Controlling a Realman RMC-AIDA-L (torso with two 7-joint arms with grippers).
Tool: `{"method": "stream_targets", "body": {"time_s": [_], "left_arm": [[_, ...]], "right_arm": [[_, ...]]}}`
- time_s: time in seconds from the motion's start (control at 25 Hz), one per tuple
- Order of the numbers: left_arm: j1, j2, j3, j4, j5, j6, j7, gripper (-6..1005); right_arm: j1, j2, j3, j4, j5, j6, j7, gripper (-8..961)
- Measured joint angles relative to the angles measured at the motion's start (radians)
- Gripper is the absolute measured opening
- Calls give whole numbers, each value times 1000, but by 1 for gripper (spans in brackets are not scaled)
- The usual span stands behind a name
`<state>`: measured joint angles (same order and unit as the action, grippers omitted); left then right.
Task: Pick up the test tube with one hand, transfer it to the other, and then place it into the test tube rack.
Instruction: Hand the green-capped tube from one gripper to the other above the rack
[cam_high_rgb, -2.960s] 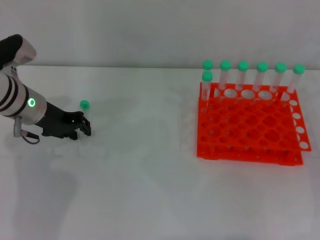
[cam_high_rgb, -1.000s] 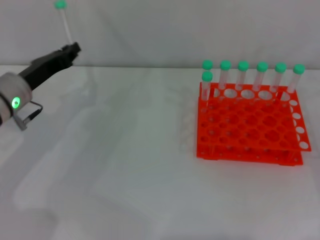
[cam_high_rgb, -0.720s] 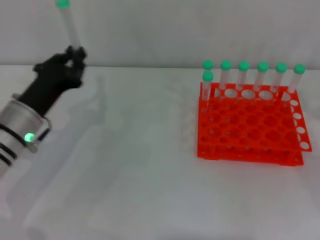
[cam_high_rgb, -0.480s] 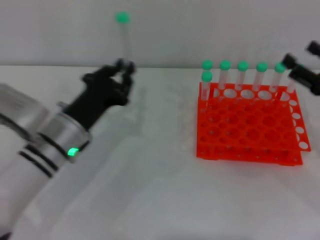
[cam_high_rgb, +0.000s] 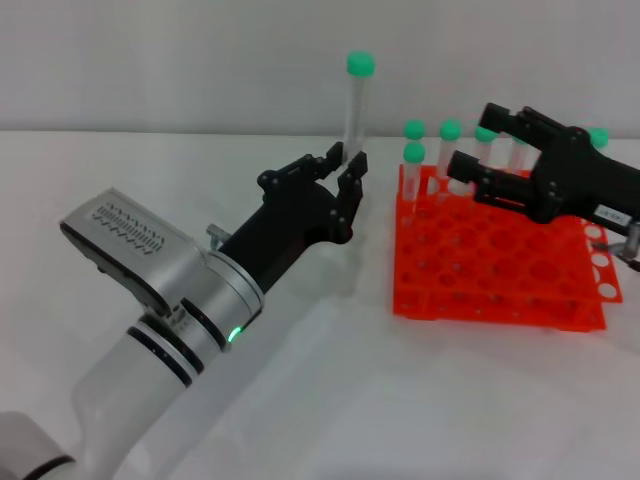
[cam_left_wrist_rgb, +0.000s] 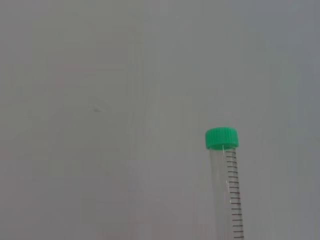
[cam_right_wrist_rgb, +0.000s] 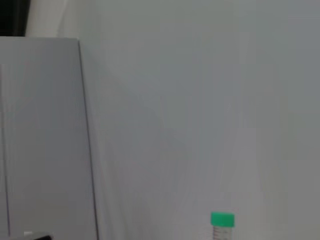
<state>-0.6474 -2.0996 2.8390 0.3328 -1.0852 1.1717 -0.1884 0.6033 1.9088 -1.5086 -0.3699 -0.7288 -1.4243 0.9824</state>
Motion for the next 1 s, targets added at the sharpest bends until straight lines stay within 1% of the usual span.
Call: {"method": "stream_targets", "body": {"time_s": [0.2, 0.44, 0.6, 0.72, 1.0], "left_arm": [[9, -2, 1, 10, 28, -2, 1, 203], [1, -3, 2, 11, 82, -17, 3, 203], [-5, -2, 2, 11, 116, -25, 12, 204], [-6, -2, 2, 7, 130, -26, 15, 204], [-8, -1, -4, 4, 131, -44, 16, 204]], "right_arm": [[53, 30, -7, -4, -16, 12, 13, 726], [110, 49, -7, -6, -53, 66, 37, 722], [129, 57, -7, -19, -55, 134, 69, 720], [130, 58, -7, -41, -70, 178, 120, 718], [122, 54, -2, -78, -94, 185, 182, 713]]}}
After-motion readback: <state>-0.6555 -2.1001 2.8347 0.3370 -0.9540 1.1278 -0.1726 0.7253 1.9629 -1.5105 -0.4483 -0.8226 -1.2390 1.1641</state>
